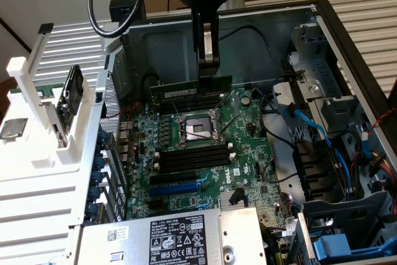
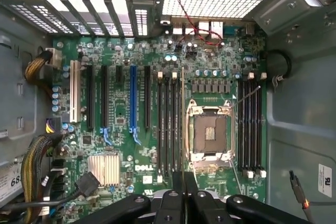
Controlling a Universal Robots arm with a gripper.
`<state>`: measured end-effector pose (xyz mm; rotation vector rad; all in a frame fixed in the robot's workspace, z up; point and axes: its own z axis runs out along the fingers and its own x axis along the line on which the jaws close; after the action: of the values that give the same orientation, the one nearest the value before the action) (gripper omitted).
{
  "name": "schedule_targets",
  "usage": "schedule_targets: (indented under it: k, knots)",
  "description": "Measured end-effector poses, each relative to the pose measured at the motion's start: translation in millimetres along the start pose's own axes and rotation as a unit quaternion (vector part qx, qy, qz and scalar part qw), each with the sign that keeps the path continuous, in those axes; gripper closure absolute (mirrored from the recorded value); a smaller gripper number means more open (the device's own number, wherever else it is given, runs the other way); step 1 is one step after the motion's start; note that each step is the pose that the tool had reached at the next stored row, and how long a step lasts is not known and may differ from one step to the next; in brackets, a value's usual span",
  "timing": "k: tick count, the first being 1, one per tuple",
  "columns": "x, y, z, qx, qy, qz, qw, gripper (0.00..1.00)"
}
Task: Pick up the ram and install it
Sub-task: 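Insert the ram into the slot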
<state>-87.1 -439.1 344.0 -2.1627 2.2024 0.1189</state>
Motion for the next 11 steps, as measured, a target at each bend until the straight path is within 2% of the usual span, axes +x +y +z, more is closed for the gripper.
schedule_targets:
  k: [3,4,11]
  knots:
    - [0.5,-0.4,5.4,0.0000,0.0000,0.000,1.0000,0.88]
    - [1.0,-1.0,10.9,0.0000,0.0000,0.000,1.0000,0.88]
    - [1.6,-2.4,23.5,0.0000,0.0001,0.000,1.0000,0.88]
